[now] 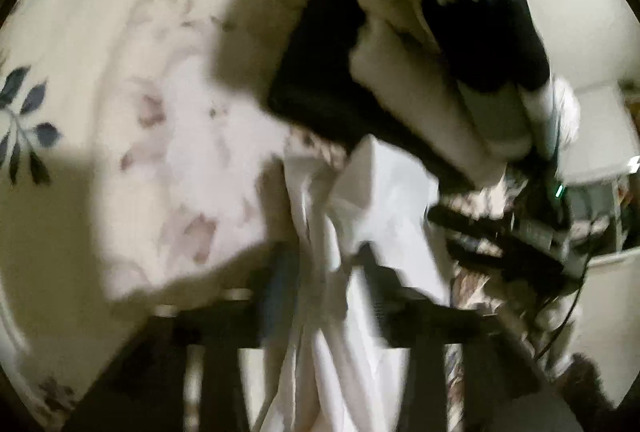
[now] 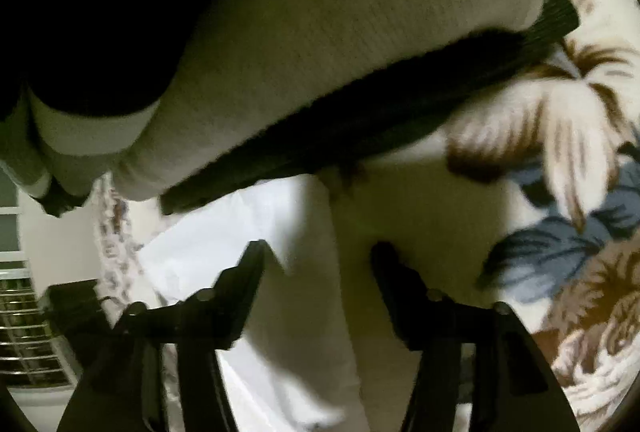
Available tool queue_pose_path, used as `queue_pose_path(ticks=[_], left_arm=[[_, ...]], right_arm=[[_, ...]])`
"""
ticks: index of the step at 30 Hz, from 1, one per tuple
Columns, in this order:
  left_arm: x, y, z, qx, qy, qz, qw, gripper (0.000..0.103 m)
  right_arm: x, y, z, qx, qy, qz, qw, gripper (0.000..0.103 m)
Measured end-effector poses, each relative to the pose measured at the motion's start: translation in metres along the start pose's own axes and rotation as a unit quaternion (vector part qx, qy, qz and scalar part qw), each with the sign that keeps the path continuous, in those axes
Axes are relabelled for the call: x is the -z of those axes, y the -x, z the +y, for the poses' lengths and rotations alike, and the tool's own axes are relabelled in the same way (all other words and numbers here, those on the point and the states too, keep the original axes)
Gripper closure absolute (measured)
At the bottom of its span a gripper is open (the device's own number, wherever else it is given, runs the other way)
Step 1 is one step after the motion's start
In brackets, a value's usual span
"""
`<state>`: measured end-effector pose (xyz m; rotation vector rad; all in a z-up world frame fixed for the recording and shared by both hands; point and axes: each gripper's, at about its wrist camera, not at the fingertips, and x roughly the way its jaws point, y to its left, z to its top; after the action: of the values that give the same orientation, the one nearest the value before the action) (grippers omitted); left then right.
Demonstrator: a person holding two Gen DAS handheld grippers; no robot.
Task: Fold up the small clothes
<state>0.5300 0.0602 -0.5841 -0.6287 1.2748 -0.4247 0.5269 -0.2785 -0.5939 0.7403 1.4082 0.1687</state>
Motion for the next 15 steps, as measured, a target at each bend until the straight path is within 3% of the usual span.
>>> queue_pose_path(ticks=[2,6,10,11,12,15], left_arm=[[-0.007,-0.002,0.007,0.019,0.018,-0.015,0.9995,0.041],[-0.026,-0.028,0.017,0.058,0.049,0.0,0.9971,0.041],[-0.038,-0.034,-0.004,0.05,0.007,-0.015,0.9986,0.049],[-0.041,-0.035,-0.011,0.045,-0.007,-0.014,0.9989,0.077],[-0.042,-0.036,-0.019,0.038,-0.022,-0.008,0.999,0.09],[-0.04,-0.026,-0.034,0.024,-0.055,-0.02,0.998,0.091]], right_arm=[[-0.002,-0.005,0.0,-0.017,0.0,0.008,1.0,0.032],[-0.006,-0.018,0.002,-0.036,0.009,0.019,0.999,0.029],[-0.007,-0.025,0.008,-0.055,0.012,0.02,0.998,0.031],[-0.006,-0.026,0.01,-0.061,0.015,0.017,0.998,0.045],[-0.004,-0.027,0.011,-0.065,0.018,0.019,0.998,0.072],[0.004,-0.029,0.019,-0.049,0.034,0.01,0.998,0.096]])
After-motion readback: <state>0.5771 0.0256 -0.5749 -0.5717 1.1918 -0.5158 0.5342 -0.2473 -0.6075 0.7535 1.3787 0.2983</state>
